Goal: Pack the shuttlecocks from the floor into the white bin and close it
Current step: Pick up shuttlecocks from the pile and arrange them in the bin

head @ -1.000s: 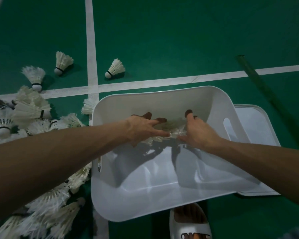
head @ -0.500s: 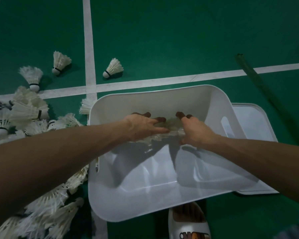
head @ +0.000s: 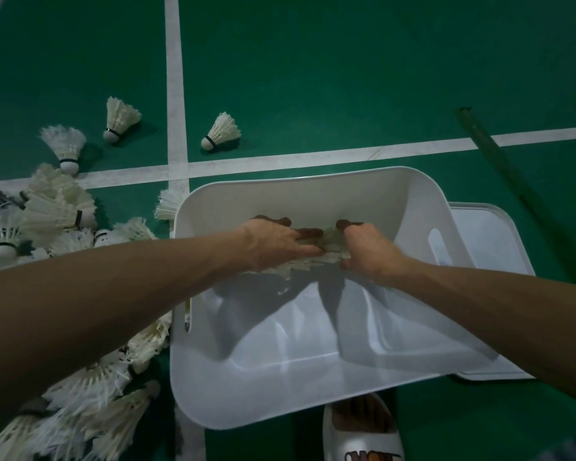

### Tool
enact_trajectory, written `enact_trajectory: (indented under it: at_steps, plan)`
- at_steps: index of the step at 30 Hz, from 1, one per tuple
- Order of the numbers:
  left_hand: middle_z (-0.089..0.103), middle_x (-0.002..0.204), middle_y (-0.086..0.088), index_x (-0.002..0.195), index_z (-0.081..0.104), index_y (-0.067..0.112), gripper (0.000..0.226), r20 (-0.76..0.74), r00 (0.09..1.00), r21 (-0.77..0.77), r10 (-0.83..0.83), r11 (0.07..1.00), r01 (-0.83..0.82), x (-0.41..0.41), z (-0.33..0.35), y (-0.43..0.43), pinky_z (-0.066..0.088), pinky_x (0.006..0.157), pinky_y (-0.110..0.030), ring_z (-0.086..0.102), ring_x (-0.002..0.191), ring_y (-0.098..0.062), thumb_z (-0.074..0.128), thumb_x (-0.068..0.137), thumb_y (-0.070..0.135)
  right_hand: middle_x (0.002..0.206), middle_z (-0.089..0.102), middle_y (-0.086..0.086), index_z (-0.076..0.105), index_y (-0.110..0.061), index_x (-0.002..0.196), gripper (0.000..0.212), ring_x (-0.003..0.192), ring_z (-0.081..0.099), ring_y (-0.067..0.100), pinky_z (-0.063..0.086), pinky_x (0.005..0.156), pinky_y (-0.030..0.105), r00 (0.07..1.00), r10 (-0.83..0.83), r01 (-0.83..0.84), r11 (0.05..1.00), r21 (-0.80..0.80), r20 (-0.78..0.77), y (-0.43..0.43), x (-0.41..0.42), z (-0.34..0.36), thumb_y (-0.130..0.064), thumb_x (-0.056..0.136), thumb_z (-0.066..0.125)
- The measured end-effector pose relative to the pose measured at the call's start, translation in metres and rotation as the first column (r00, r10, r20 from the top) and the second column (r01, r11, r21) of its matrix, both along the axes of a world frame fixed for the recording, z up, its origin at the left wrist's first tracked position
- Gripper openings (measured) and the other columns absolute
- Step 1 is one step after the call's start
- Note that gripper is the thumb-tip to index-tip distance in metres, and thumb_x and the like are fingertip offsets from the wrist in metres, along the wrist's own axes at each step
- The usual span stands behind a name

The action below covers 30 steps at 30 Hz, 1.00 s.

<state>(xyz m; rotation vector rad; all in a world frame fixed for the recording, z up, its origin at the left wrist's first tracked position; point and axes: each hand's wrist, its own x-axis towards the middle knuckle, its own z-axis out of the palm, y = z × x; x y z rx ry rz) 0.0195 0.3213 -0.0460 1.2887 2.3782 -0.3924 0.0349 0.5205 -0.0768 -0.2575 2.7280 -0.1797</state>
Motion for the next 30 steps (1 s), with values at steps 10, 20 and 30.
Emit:
enact_trajectory:
  at_steps: [10, 20, 30]
  plan:
    - [0.010, 0.158, 0.004, 0.148, 0.006, 0.045, 0.073, 0.042, 0.996, -0.033, 0.076, 0.997, -0.074, 0.000, 0.013, -0.003, 0.037, 0.067, -0.030, 0.051, 0.115, -0.024, 0.042, 0.096, 0.010, 0.123, 0.059, 0.013, 0.029, -0.026, 0.147, 0.077, 0.097, 0.061, 0.027, 0.051, 0.083, 0.035, 0.999, 0.000, -0.002, 0.999, 0.044, 0.046, 0.018, 0.008, 0.012, -0.039, 0.083, 0.071]
    - [0.043, 0.142, -0.007, 0.143, 0.030, 0.027, 0.063, 0.040, 0.988, 0.091, 0.146, 0.985, -0.149, -0.002, 0.033, -0.007, 0.048, 0.079, -0.035, 0.051, 0.117, -0.027, 0.060, 0.088, 0.021, 0.121, 0.055, 0.009, 0.050, -0.018, 0.128, 0.064, 0.105, 0.056, 0.028, 0.048, 0.087, 0.036, 0.993, 0.111, -0.106, 0.990, 0.094, -0.043, -0.004, 0.006, 0.058, -0.044, 0.076, 0.075]
    - [0.057, 0.112, -0.004, 0.118, 0.057, 0.016, 0.032, -0.065, 0.938, 0.404, 0.341, 0.868, -0.288, -0.009, 0.120, -0.059, 0.039, 0.076, -0.027, 0.048, 0.090, -0.016, 0.060, 0.090, 0.030, 0.101, 0.069, 0.003, 0.067, -0.015, 0.105, 0.038, 0.090, 0.063, 0.021, 0.052, 0.082, 0.033, 0.963, 0.198, -0.204, 0.979, -0.015, -0.183, -0.067, -0.018, 0.158, -0.039, 0.077, 0.076]
